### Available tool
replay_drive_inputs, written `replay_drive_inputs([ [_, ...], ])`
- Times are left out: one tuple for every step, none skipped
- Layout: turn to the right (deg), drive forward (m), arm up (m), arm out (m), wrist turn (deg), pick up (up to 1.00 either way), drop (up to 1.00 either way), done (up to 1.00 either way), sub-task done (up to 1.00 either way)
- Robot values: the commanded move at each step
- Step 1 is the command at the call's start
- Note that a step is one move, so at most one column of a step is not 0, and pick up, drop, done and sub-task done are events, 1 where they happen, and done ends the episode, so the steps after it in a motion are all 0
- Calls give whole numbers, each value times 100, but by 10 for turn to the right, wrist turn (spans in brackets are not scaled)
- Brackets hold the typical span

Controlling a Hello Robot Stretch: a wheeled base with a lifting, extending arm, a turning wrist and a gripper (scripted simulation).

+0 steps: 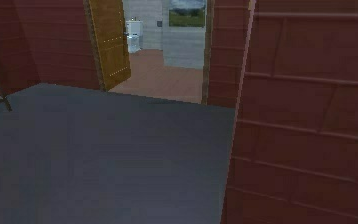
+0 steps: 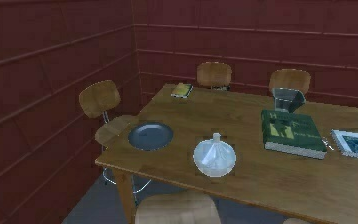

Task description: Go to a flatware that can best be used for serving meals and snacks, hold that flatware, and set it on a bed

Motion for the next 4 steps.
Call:
replay_drive_inputs([
  [0, 0, 34, 0, 0, 0, 0, 0, 0],
  [0, 0, 0, 48, 0, 0, 0, 0, 0],
  [0, 0, 0, 0, 450, 0, 0, 0, 0],
  [0, 0, 0, 0, 450, 0, 0, 0, 0],
])
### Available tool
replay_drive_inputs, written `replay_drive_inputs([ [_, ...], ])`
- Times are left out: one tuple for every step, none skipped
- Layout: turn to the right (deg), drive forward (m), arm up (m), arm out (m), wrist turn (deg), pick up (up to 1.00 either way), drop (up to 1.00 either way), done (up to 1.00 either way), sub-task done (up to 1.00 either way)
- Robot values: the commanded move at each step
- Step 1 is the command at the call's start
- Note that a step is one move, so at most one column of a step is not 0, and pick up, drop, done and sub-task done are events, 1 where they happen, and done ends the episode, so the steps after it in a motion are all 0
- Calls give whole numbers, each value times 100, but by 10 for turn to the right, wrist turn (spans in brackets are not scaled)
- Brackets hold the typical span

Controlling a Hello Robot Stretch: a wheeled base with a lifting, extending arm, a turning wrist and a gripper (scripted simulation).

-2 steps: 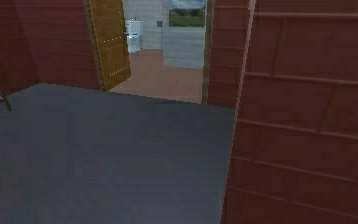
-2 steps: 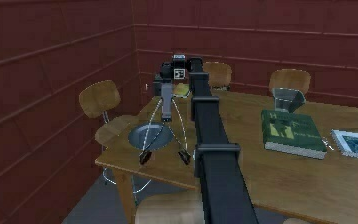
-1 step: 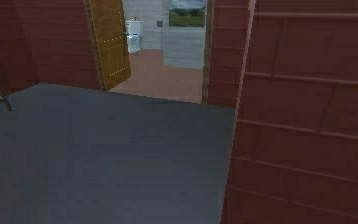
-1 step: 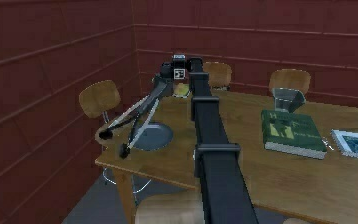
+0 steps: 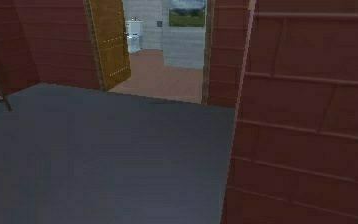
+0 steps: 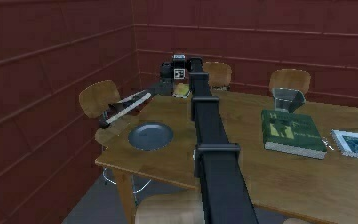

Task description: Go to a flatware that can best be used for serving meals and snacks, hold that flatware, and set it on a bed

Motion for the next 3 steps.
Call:
replay_drive_inputs([
  [0, 0, 0, 0, 450, 0, 0, 0, 0],
  [0, 0, 0, 0, 120, 0, 0, 0, 0],
  [0, 0, -30, 0, 0, 0, 0, 0, 0],
])
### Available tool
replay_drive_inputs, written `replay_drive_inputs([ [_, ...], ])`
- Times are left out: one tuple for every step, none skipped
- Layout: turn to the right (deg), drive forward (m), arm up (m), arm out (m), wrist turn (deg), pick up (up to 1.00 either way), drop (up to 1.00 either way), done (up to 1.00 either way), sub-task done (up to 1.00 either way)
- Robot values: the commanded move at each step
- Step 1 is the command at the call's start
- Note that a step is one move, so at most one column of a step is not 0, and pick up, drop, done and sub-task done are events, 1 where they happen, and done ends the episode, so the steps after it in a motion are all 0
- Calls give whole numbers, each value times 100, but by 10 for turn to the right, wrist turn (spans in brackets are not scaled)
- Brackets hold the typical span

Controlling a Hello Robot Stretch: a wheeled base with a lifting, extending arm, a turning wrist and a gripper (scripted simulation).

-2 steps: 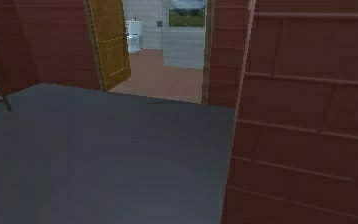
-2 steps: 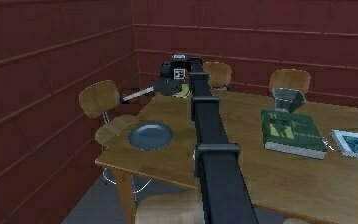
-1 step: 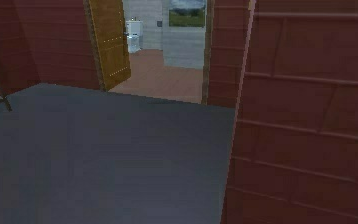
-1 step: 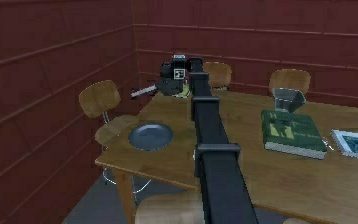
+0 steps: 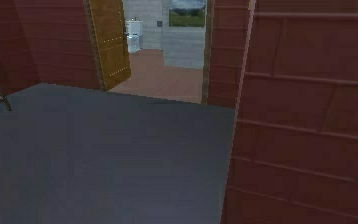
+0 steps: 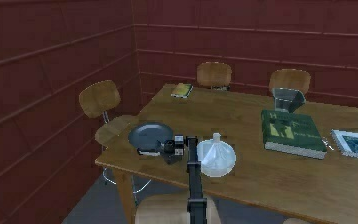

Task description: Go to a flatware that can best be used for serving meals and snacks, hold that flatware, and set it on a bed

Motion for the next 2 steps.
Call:
replay_drive_inputs([
  [0, 0, 0, 0, 0, 100, 0, 0, 0],
  [0, 0, 10, 0, 0, 0, 0, 0, 0],
])
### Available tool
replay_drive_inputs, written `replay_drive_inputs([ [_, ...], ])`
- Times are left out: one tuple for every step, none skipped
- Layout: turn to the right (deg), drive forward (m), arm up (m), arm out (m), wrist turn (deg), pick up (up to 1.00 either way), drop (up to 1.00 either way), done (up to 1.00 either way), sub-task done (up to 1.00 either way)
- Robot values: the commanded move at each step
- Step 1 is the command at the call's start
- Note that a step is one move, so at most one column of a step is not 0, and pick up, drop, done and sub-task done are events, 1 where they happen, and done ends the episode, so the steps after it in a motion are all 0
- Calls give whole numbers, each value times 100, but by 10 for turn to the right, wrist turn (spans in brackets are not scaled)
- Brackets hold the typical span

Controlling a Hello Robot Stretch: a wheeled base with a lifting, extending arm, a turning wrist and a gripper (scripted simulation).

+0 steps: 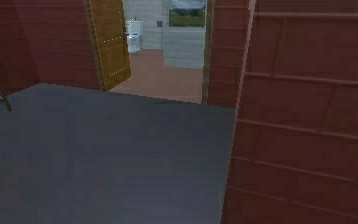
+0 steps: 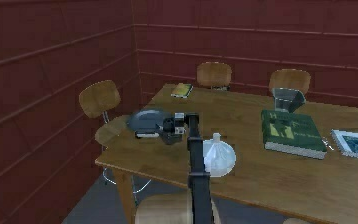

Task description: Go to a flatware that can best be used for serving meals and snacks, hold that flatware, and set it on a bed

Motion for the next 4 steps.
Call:
replay_drive_inputs([
  [0, 0, 24, 0, 0, 0, 0, 0, 0],
  [0, 0, 0, 0, -450, 0, 0, 0, 0],
  [0, 0, 0, 0, -450, 0, 0, 0, 0],
  [0, 0, 0, 0, -60, 0, 0, 0, 0],
])
